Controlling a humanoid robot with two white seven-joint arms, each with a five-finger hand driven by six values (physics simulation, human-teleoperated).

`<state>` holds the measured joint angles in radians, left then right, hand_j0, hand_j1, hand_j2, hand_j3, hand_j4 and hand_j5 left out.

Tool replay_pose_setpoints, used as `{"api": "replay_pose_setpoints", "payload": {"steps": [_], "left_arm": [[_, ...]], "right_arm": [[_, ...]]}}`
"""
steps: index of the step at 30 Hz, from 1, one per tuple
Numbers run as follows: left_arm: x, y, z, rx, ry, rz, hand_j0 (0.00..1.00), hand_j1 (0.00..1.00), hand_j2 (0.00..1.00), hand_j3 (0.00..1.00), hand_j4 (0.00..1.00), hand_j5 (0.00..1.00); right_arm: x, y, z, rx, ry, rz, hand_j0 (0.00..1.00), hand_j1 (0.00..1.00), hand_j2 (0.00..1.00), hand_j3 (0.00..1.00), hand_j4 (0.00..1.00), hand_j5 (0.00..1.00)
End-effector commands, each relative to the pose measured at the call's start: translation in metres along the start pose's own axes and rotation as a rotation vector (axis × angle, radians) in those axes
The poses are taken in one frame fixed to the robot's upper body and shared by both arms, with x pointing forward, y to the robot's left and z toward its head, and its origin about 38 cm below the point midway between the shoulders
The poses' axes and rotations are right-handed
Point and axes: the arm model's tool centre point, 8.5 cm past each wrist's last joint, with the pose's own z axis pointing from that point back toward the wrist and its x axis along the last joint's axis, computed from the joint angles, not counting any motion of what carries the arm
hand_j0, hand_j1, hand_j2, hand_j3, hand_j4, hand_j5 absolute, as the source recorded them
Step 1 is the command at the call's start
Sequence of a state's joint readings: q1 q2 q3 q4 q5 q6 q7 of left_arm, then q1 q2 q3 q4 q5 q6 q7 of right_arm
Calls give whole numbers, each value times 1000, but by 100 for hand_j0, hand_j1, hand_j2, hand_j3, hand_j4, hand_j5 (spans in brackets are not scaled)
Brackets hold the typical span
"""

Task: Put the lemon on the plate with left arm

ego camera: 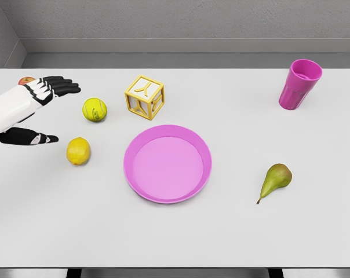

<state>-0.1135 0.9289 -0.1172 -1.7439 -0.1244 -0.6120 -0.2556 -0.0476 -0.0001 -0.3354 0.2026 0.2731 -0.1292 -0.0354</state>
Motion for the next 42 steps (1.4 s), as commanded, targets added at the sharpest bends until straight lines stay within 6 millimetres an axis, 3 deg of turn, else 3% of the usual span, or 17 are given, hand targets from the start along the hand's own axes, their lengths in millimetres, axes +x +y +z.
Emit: {"api": "replay_pose_setpoints", "payload": {"steps": [1, 5, 8, 13, 15, 18, 23, 26, 32, 42], "left_arm": [[1, 1, -1, 6, -4, 3, 100, 100, 100, 100, 100, 100], [-3, -3, 5, -102, 18, -23, 100, 100, 100, 100, 100, 100], [-10, -29, 15, -305, 47, 10, 100, 100, 100, 100, 100, 100], [-33, -57, 39, -396, 149, 55, 100, 100, 100, 100, 100, 100], [-48, -61, 51, -427, 204, 61, 100, 100, 100, 100, 100, 100], [-51, -58, 56, -508, 213, 20, 100, 100, 100, 100, 100, 100], [-46, -65, 21, -579, 124, -14, 100, 100, 100, 100, 100, 100], [-53, -65, 21, -591, 140, -13, 100, 100, 100, 100, 100, 100], [-52, -55, -1, -552, 106, -39, 100, 100, 100, 100, 100, 100], [-48, -60, -18, -520, 76, -34, 100, 100, 100, 100, 100, 100]], "right_arm": [[0, 0, 0, 1, 2, -5, 100, 100, 100, 100, 100, 100], [0, 0, 0, 0, 2, 6, 100, 100, 100, 100, 100, 100], [-1, 0, 0, 0, 2, 4, 100, 100, 100, 100, 100, 100], [-2, 0, 0, 0, 5, 4, 100, 100, 100, 100, 100, 100], [-1, 0, 0, 0, 3, 4, 100, 100, 100, 100, 100, 100], [-1, 0, 0, 0, 2, 4, 100, 100, 100, 100, 100, 100], [0, 0, 0, 0, 2, 4, 100, 100, 100, 100, 100, 100], [-1, 0, 0, 0, 3, 4, 100, 100, 100, 100, 100, 100], [0, 0, 0, 0, 0, 4, 100, 100, 100, 100, 100, 100], [0, 0, 0, 0, 0, 4, 100, 100, 100, 100, 100, 100]]}}
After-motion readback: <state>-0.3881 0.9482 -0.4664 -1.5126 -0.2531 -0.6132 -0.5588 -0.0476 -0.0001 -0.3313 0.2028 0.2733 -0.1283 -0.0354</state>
